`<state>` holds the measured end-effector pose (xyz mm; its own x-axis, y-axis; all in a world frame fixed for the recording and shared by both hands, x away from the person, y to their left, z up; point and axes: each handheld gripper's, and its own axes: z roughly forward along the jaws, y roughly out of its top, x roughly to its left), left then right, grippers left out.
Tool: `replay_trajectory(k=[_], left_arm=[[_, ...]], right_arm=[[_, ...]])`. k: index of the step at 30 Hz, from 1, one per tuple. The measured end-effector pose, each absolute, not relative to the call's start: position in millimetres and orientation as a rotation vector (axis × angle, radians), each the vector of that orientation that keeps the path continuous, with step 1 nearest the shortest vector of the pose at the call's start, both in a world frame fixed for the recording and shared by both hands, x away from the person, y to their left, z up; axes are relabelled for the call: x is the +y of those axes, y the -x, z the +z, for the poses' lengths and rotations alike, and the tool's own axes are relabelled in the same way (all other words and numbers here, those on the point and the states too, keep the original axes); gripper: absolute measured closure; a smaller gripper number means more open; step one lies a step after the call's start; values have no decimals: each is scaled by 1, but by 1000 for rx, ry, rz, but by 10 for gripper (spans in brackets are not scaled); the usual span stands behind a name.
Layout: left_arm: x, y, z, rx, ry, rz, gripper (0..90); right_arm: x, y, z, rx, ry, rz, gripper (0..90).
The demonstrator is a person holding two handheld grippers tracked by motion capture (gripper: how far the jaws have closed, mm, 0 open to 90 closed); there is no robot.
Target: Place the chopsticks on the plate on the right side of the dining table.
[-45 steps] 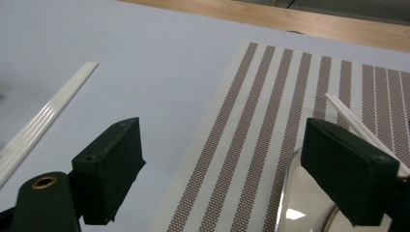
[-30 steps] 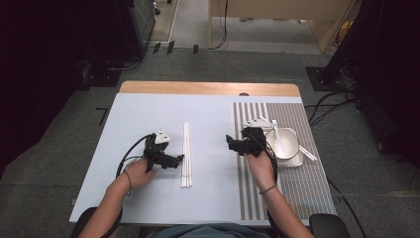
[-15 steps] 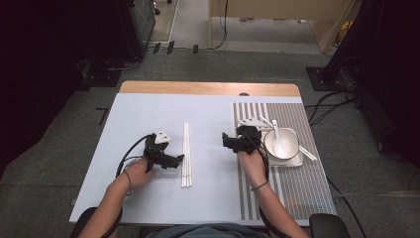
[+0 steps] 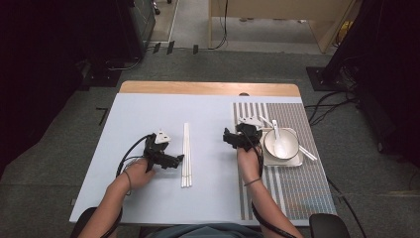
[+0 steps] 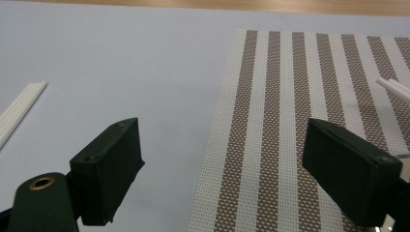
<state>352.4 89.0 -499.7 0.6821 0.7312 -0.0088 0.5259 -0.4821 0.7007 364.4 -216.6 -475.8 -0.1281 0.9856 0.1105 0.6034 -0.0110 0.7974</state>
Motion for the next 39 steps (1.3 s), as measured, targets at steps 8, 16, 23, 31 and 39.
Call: replay_trajectory(k=[8,16,23,31,39], left_arm=[[89,-352,-500,960,-2199,381,0],[89,-352,-500,960,-2199,381,0],[89,-352,-500,961,-2199,381,0],[89,-352,-500,961,-2199,381,0],[89,-352,-500,961,-2201,380,0]], right_arm=[[-215,-380,-476,1731,-1662,979,143],[-222,-396,-481,1657,-1695,913,141],[-227,-410,-478,1627,-1705,910,141],[-235,-426,-482,1577,-1746,879,140],[-241,-438,-481,1552,-1774,860,140]])
